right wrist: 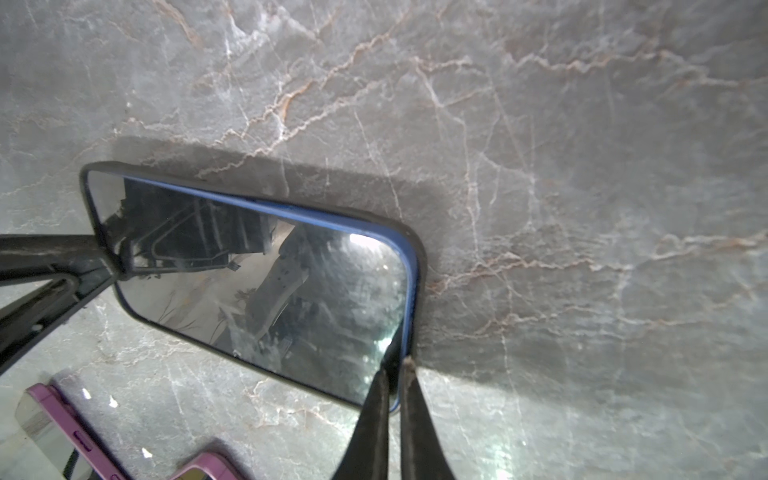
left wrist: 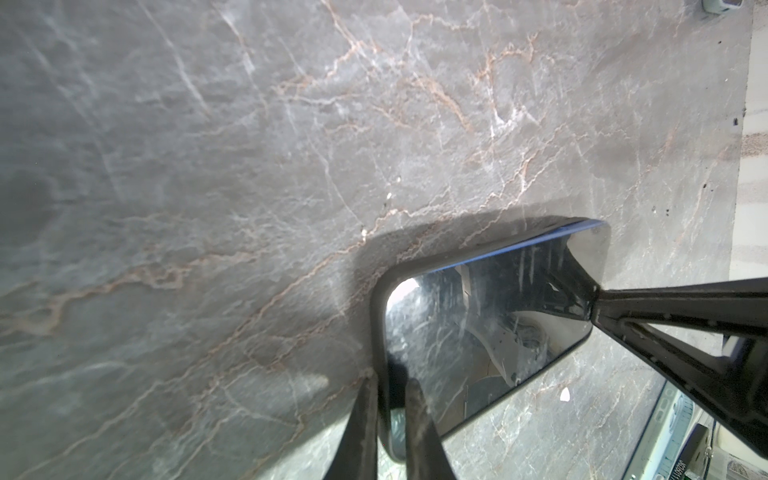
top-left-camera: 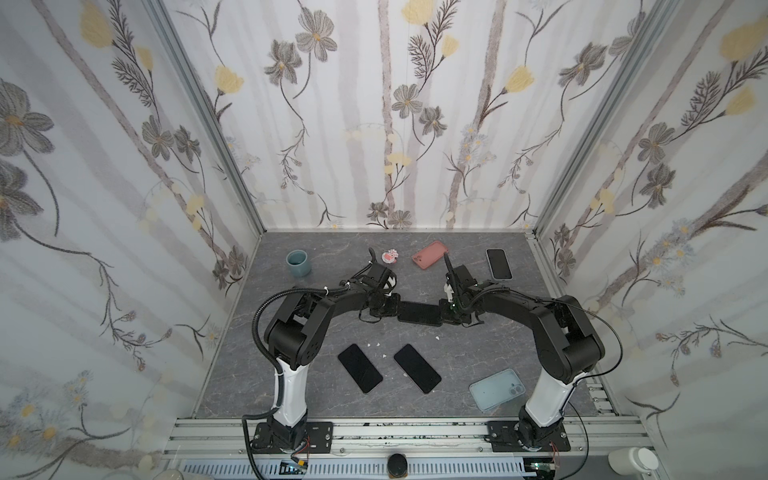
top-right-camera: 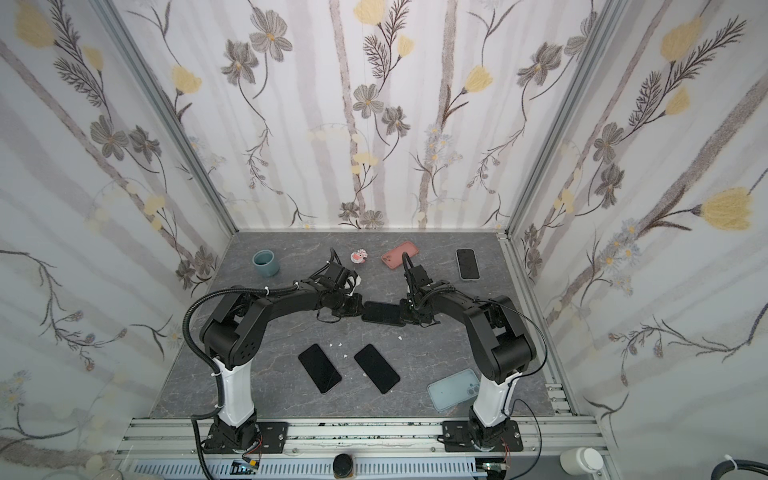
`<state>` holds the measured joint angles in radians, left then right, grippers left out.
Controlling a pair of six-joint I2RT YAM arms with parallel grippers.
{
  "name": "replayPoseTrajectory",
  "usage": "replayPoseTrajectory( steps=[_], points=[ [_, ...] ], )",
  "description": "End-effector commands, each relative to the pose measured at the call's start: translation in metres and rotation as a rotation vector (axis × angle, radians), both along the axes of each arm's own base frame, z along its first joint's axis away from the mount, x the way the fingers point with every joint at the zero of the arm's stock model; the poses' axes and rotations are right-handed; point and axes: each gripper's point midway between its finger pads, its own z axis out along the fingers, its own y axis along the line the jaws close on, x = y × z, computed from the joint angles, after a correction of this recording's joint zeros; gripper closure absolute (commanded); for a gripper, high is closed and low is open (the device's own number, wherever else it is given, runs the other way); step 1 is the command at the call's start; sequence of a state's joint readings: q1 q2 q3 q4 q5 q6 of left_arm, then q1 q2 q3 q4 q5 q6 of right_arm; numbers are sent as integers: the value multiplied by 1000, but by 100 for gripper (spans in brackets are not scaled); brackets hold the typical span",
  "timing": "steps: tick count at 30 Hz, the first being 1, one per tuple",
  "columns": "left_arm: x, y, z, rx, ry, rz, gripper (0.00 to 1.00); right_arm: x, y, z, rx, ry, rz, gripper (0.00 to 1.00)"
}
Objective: Put the phone into the phone case
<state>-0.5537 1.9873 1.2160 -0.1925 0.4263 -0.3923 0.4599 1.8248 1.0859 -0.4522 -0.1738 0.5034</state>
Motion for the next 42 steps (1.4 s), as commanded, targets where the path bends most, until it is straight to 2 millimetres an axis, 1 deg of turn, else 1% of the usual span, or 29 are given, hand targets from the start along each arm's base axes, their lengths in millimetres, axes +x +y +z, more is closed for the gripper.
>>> replayPoseTrajectory(
  steps=[1,4,7,10,12,13,14,18,20,23,25,29,32,35,39,42],
  points=[
    [-3,2,-2,19,8,-7,88,-18,-14,-9,-105,64,12,90],
    [1,3,5,19,-17,3,89,-7,-8,9,-92,14,12,86],
    [11,6,21,20,-75,25,88,5,-6,34,-85,-55,5,82],
    [25,9,39,16,-135,58,86,18,-6,60,-86,-137,-3,80],
    [33,7,49,3,-145,58,83,26,-8,74,-92,-185,-6,79],
    [32,7,46,7,-132,55,80,29,-9,79,-96,-204,-3,77],
    [40,2,58,-15,-143,54,78,33,-9,85,-99,-232,5,75],
    [45,-9,61,-59,-114,49,71,47,-10,107,-109,-344,23,74],
    [47,-9,55,-47,-109,46,69,52,-11,112,-109,-379,18,73],
    [45,-5,42,-16,-94,36,67,56,-10,105,-102,-362,19,73],
    [41,-3,35,-11,-80,30,65,56,-8,93,-94,-326,23,74],
    [36,-5,35,-44,-69,25,63,53,-5,69,-47,-236,19,80],
    [36,-6,36,-45,-68,20,63,52,-2,55,-9,-183,6,80],
    [36,-5,34,-44,-62,29,63,52,1,46,-8,-164,10,80],
    [37,-8,39,-82,-69,46,64,48,0,36,-17,-140,12,80],
    [35,-9,37,-86,-56,44,65,45,1,31,-16,-125,19,81]
  ],
)
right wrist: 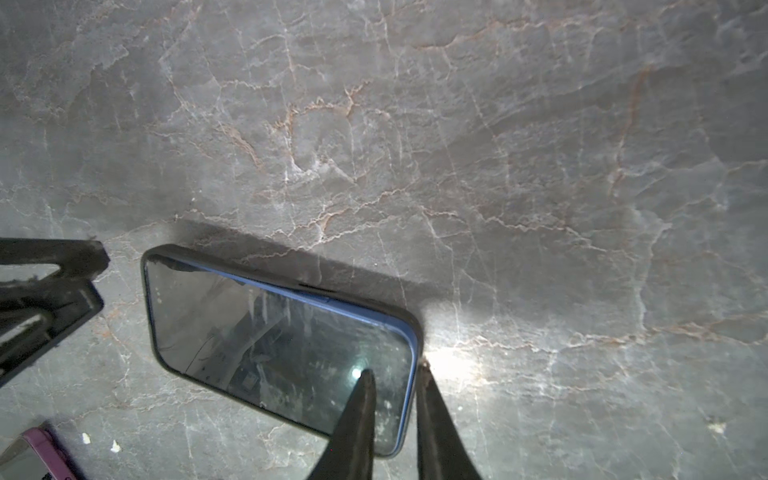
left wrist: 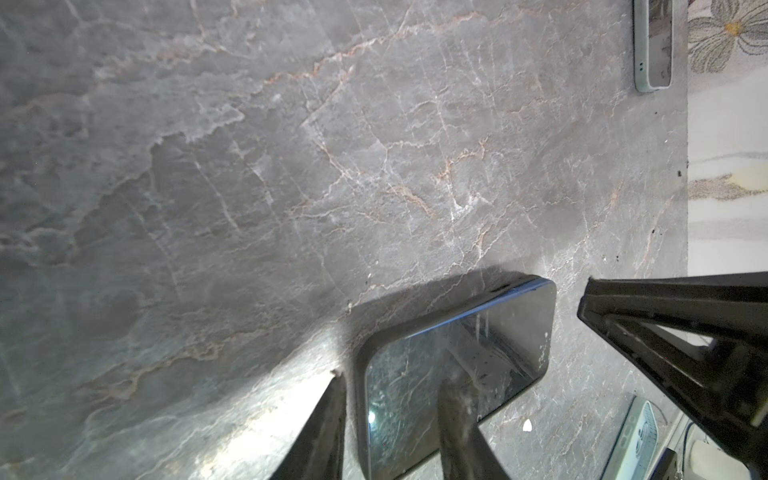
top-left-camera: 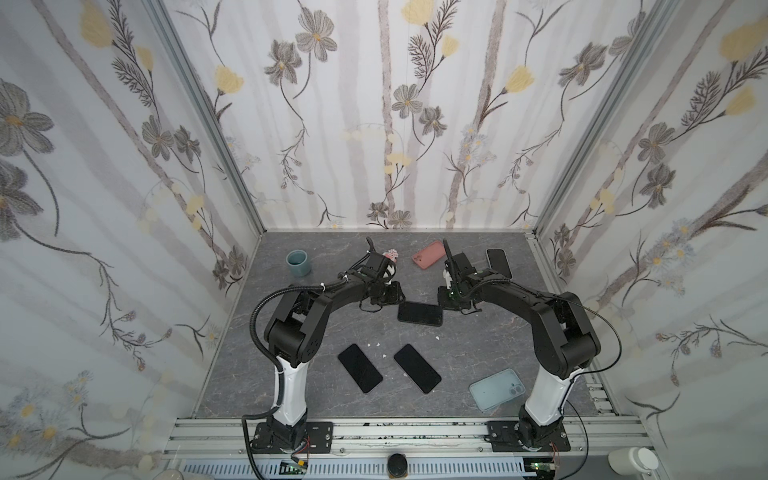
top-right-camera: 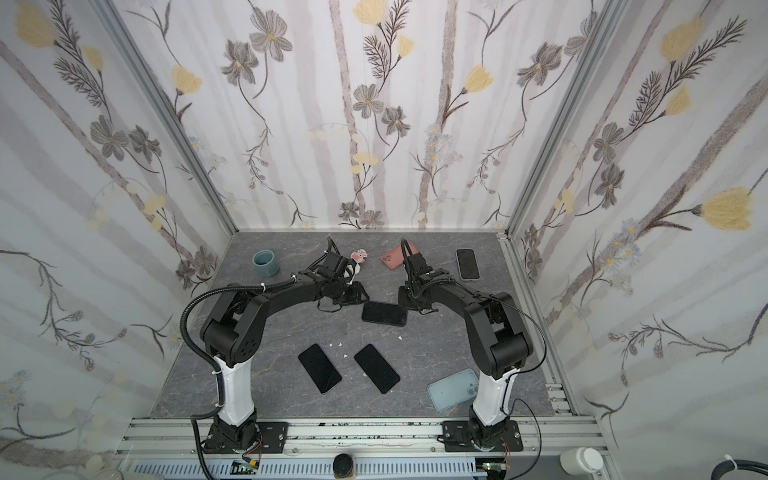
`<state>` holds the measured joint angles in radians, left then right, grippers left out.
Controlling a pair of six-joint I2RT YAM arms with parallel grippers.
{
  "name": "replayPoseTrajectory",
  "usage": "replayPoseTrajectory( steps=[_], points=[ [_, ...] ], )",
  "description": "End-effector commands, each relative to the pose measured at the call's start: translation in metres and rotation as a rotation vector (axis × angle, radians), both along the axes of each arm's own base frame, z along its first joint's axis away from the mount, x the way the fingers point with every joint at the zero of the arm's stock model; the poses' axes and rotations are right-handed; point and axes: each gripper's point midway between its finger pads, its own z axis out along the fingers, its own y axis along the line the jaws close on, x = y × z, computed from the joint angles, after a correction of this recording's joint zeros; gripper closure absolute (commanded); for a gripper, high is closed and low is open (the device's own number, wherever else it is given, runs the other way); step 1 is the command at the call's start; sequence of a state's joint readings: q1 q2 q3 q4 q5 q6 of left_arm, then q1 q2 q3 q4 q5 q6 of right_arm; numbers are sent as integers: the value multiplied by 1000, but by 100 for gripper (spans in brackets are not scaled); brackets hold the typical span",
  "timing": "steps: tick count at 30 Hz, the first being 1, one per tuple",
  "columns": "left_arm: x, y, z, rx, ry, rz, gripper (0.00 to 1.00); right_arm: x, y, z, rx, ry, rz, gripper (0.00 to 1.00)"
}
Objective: Put the phone into the phone case
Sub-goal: 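Hold the cased phone's opposite edges with both grippers, pressing it flat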
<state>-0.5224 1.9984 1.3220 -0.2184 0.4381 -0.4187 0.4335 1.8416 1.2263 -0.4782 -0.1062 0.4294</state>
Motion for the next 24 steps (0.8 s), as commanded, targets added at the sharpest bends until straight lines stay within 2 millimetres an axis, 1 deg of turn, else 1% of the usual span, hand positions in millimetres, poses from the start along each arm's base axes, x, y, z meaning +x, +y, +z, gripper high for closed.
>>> replayPoseTrajectory(
  steps=[1,7,12,20,24],
  points=[
    [3,-6,7,-38,-13,-4,65,-2,3,-5,17,17,1,82],
    [1,-8,4,-40,1,-8,65,-4,2,-14,6,37,1,90],
    [-1,-9,-2,-39,20,-18,66,-6,-1,-22,-16,57,-5,90],
    [-6,-11,-10,-28,41,-32,68,-10,-6,-29,-55,78,-5,90],
    [-8,-13,-15,-23,52,-37,69,-16,-11,-40,-94,112,3,90]
  ],
)
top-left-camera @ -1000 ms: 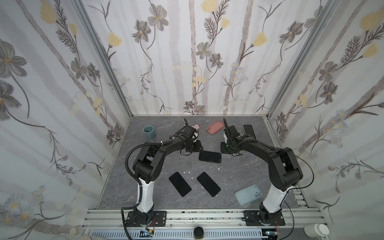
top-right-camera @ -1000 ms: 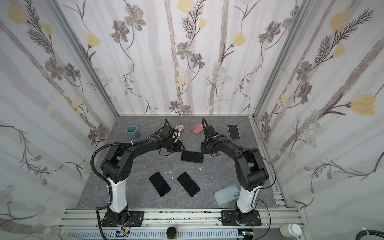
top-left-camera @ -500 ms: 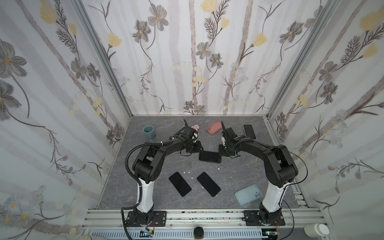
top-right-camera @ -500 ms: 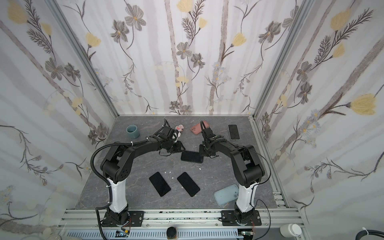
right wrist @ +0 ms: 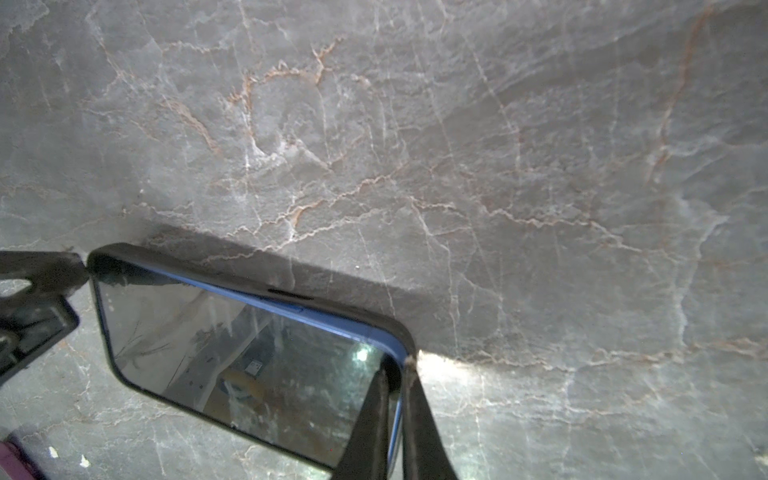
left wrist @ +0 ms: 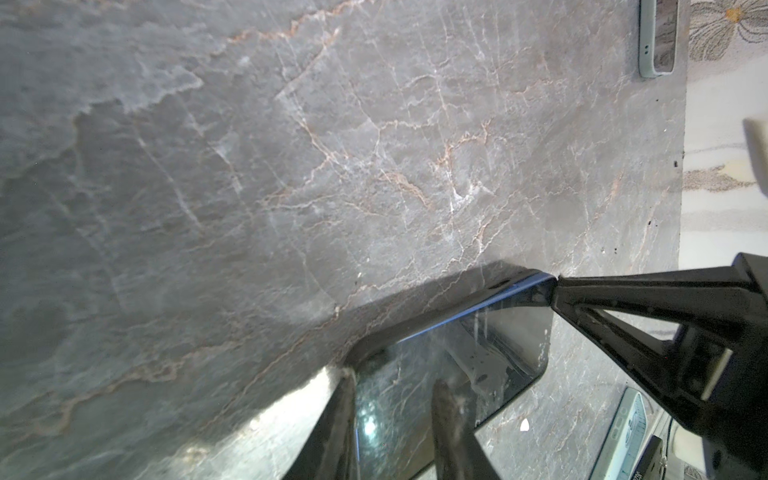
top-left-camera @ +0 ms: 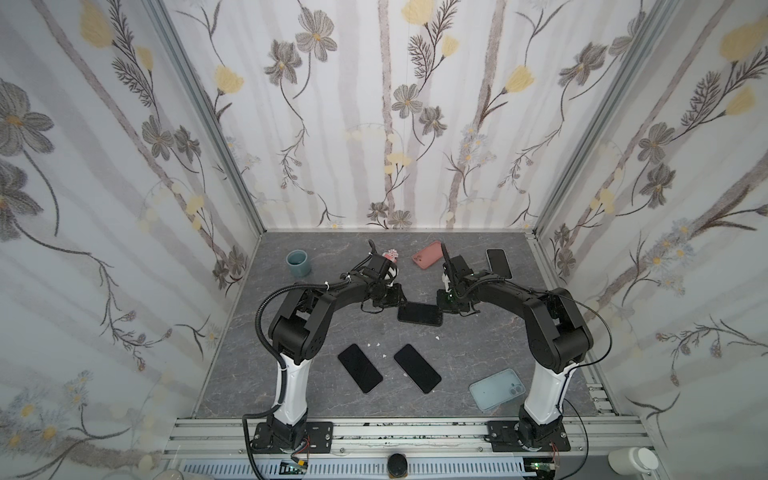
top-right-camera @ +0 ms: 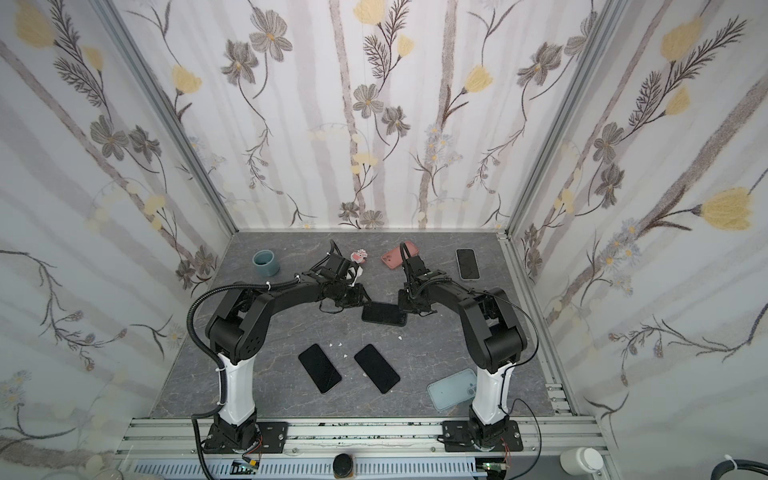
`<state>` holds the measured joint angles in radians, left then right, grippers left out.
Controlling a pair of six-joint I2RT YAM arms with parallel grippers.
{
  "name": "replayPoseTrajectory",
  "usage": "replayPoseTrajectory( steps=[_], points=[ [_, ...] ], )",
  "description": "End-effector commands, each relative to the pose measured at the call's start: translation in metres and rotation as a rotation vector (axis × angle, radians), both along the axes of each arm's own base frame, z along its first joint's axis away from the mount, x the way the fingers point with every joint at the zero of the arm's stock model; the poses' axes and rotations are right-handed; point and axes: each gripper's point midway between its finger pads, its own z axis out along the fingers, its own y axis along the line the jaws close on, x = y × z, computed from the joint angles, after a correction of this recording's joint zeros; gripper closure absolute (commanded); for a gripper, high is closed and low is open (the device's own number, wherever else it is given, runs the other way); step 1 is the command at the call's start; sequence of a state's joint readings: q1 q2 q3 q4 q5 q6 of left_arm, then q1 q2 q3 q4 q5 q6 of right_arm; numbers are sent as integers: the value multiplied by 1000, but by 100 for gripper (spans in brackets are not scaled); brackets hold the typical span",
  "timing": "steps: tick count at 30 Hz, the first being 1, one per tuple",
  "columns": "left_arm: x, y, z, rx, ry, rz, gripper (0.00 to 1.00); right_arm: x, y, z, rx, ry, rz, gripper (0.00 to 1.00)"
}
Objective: Put the phone into the phone case
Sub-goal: 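Hold the cased phone's opposite edges with both grippers, pressing it flat, then open both grippers and lift them off the cased phone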
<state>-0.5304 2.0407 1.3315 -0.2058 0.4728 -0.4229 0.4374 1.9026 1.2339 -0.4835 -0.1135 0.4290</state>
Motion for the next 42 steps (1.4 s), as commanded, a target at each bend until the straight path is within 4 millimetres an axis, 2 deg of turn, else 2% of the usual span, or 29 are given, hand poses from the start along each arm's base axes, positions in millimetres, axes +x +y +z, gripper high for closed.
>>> replayPoseTrajectory(
  steps=[1,12,22,27,30,34,37,42],
  points=[
    [-4,-5,-3,-5,17,-18,69,-13,-13,-21,-89,65,0,90],
    [-4,-5,-4,-1,16,-18,71,-23,-16,-33,-155,110,26,90],
    [-7,-8,-1,-4,13,-25,71,-41,-14,-55,-129,209,18,90],
    [-7,-10,0,-4,9,-28,71,-44,-14,-58,-127,220,16,90],
    [-7,-10,1,-5,8,-28,71,-39,-11,-50,-116,200,13,90],
    [-5,-10,8,-8,-15,-25,71,-26,-3,-27,-97,141,24,89],
    [0,-9,22,-12,-65,-23,71,-13,9,2,-77,54,56,87],
    [14,-2,66,-38,-215,-4,70,11,31,63,-54,-136,113,81]
  ],
)
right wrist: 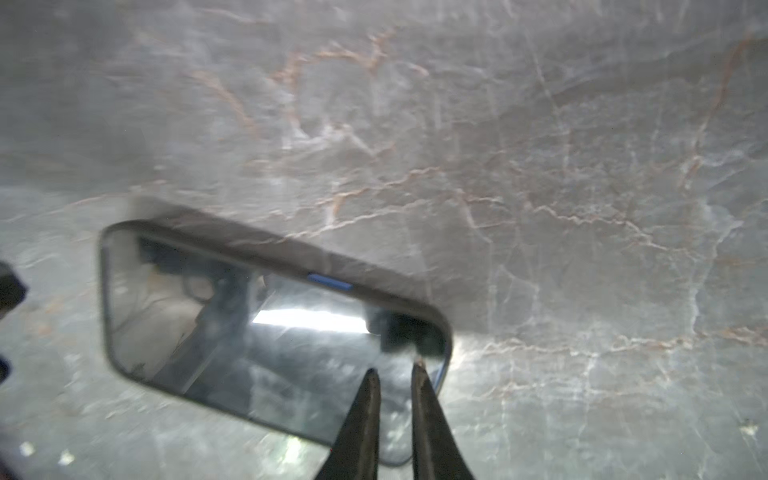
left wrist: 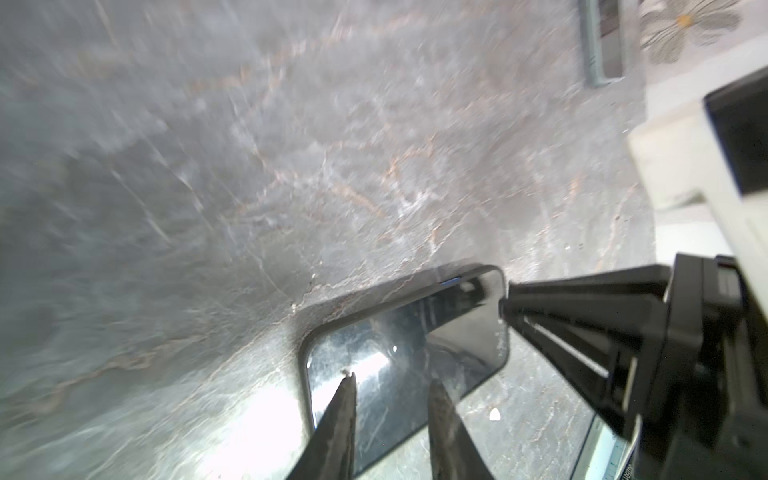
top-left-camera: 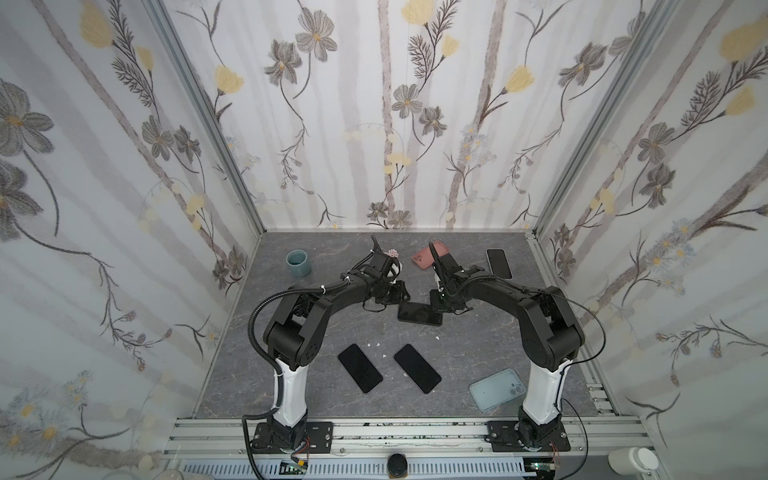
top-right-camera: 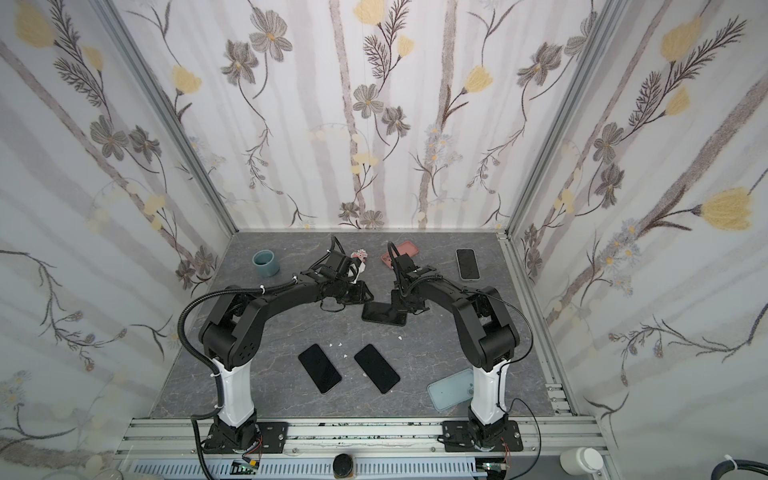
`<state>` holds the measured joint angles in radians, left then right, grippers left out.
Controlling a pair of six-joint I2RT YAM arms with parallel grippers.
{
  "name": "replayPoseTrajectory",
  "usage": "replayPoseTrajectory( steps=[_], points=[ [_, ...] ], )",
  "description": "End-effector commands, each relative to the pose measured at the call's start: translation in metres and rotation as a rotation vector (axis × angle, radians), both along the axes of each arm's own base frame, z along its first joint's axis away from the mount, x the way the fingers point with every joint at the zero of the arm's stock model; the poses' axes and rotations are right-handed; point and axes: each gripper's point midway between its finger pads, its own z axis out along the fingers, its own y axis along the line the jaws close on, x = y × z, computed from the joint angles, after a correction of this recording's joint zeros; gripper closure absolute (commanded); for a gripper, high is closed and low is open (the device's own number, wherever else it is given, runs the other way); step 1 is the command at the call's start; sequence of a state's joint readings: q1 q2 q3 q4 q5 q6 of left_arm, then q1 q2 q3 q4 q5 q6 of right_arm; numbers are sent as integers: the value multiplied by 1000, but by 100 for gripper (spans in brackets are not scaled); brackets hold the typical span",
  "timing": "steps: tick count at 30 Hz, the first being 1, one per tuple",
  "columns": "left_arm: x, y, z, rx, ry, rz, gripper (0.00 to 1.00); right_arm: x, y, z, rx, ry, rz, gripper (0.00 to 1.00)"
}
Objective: Put the phone into the phone case
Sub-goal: 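Open both grippers and lift them off the cased phone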
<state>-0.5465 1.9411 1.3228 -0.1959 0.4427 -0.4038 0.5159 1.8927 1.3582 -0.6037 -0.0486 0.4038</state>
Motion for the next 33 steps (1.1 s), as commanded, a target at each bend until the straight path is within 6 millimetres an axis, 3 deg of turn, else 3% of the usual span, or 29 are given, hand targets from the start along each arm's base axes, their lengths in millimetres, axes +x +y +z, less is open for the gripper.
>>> replayPoseTrajectory(
  steps=[1,5,9,10,15,17,21,23,26,30,33],
  points=[
    [15,6,35,-24,-142,18,70,14,10,44,12,-129,48,81],
    [19,19,74,-53,-286,53,68,27,26,103,71,-343,112,79],
    [17,34,123,-99,-456,86,64,34,28,158,81,-586,150,75],
    [15,38,136,-110,-502,89,63,32,26,181,89,-658,167,74],
    [-1,56,192,-156,-709,117,53,26,22,215,52,-861,265,63],
    [-11,67,217,-182,-807,137,50,23,17,221,33,-968,280,46],
    [-38,87,255,-219,-1002,151,28,3,24,214,1,-1142,475,13],
    [-49,95,266,-217,-1080,154,14,-14,36,198,-50,-1182,688,0],
    [-65,96,278,-192,-1173,90,0,-30,49,166,-80,-1108,943,0],
    [-90,83,281,-124,-1257,-134,0,-33,50,116,-24,-806,1097,0],
    [-111,74,270,-89,-1298,-297,0,-25,40,81,-56,-660,1104,0]
  ],
)
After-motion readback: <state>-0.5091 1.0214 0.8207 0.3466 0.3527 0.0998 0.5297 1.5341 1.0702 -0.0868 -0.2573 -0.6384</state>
